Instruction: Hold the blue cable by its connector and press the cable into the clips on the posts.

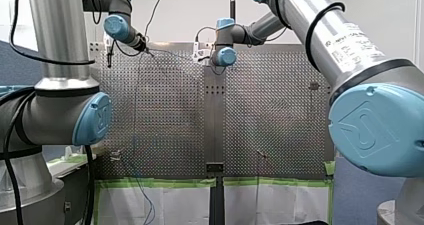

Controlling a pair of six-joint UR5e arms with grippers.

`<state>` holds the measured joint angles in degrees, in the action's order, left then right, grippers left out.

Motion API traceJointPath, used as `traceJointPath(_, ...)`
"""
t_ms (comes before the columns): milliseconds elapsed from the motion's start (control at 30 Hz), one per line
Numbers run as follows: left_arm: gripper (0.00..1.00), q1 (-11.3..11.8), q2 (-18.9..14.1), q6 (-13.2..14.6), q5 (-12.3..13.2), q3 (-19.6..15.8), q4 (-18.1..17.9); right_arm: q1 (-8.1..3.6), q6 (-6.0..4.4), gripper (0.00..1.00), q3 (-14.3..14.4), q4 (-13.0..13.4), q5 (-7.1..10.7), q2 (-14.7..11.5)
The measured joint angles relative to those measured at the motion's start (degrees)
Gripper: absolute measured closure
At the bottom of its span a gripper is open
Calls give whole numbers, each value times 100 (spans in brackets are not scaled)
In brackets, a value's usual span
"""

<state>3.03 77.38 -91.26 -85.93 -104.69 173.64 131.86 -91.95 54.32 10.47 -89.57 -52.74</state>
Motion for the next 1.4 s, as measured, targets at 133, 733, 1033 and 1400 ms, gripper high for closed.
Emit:
traceJointPath(133,2,-34,80,169,-9,2,7,0,0,100,0,0,0,2)
traceJointPath(733,2,-133,49,375,-108,3,64,-4,0,100,1,-6,0,19)
traceJointPath(1033,2,-154,61,390,-198,3,66,-4,3,100,2,-8,3,29)
traceJointPath(1400,2,-178,56,340,-192,3,76,-3,7,100,3,-9,7,31)
